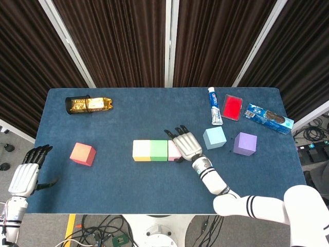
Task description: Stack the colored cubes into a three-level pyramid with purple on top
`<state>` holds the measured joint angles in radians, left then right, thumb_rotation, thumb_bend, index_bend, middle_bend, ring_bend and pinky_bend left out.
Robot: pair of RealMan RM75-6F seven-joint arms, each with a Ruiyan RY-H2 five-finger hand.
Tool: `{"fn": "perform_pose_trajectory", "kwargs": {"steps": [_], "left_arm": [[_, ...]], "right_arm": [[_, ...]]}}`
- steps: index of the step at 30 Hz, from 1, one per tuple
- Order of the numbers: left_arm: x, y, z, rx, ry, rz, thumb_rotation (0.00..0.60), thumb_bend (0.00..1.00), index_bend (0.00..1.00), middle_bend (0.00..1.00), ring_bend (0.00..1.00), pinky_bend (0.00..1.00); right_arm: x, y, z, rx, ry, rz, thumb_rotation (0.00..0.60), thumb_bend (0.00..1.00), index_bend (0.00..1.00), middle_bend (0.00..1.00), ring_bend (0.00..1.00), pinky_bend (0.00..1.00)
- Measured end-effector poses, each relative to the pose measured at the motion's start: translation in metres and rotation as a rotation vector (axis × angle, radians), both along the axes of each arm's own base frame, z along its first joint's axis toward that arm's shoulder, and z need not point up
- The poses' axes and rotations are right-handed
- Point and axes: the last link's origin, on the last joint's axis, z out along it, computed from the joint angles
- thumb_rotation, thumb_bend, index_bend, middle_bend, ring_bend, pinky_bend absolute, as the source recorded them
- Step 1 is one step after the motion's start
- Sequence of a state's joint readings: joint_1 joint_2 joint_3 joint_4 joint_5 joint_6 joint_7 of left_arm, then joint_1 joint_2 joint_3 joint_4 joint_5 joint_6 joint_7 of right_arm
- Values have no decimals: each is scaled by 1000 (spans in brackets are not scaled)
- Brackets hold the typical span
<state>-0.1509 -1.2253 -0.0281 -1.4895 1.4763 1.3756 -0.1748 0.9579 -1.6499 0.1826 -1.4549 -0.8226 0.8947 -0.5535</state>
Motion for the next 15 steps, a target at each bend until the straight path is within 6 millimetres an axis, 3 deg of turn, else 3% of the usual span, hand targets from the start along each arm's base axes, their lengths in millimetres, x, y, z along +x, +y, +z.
{"fn": "perform_pose_trajectory", "kwargs": {"steps": [12,15], "left_arm": [[0,0,1,1,1,0,600,180,82,58,0,57],[0,0,1,2,1,1,600,180,82,59,0,57]], "right_arm": [[2,0,-4,5,-3,-2,600,101,0,599,89,0],[2,-1,-3,1,-4,-3,600,88,0,520,85,0]]}}
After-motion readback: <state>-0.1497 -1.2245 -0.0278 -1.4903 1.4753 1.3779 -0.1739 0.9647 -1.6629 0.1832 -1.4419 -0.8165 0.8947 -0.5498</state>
